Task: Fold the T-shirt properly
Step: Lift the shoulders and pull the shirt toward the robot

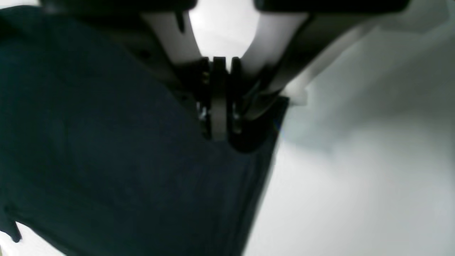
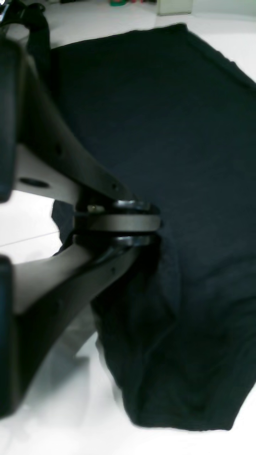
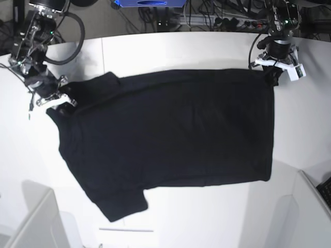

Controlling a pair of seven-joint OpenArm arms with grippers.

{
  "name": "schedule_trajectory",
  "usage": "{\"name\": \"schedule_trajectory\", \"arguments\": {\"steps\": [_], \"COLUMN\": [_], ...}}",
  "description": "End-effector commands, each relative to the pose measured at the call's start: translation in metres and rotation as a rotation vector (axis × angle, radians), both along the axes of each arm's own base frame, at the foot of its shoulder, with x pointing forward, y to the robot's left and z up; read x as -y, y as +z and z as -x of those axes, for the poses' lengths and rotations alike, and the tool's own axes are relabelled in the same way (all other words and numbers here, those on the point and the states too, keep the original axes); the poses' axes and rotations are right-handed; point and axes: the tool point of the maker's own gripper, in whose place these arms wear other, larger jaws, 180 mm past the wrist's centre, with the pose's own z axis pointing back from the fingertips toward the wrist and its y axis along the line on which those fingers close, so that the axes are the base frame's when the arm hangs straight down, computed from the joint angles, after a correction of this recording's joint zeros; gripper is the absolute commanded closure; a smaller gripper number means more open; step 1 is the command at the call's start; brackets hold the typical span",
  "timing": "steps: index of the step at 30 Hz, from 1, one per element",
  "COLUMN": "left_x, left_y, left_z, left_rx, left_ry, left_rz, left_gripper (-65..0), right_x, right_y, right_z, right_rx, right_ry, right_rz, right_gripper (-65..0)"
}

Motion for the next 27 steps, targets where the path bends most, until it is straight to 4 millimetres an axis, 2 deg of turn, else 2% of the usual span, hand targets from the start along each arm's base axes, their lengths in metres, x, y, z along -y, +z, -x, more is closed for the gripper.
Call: {"name": "schedule_trajectory", "arguments": {"steps": [1,7,11,15,21,24,27], "left_x": [-0.002,-0.002,-0.002,-0.001,0.003,-0.004,-0.009], "left_y": [0.011,0.017,0.022,0.022,0.026,0.026,0.03], "left_z": [-0.007,-0.018,-0.026,-0.034,-0.047,-0.048,-0.054], "left_rx": [0.047,0.076,0.097,0.083,0.086,0.081,0.09], "left_ry": [0.0,0.0,0.001,-0.009,-0.022,0.02,0.056], "left_rz": [-0.011,-0.01,-0.01,0.004,0.023,0.023,0.024], "left_gripper": [0.0,0.0,0.0,0.0,0.0,0.0,0.0], "right_x": [0.004,0.008,0.008,0.009,0.011,0.009,-0.005], "right_y": [0.008,0.002,0.012,0.013,0.009,0.013,0.012], "right_z": [-0.009,-0.024,-0.04,-0.052,-0.061,-0.067,-0.078], "right_rx": [0.035,0.027,0.062,0.071,0.062,0.074,0.065], "right_ry": [-0.002,-0.02,-0.023,-0.03,-0.039,-0.037,0.016], "right_rz": [0.006,-0.023,-0.03,-0.046,-0.066,-0.07,-0.072], "right_gripper": [0.0,0.0,0.0,0.0,0.0,0.0,0.0]}}
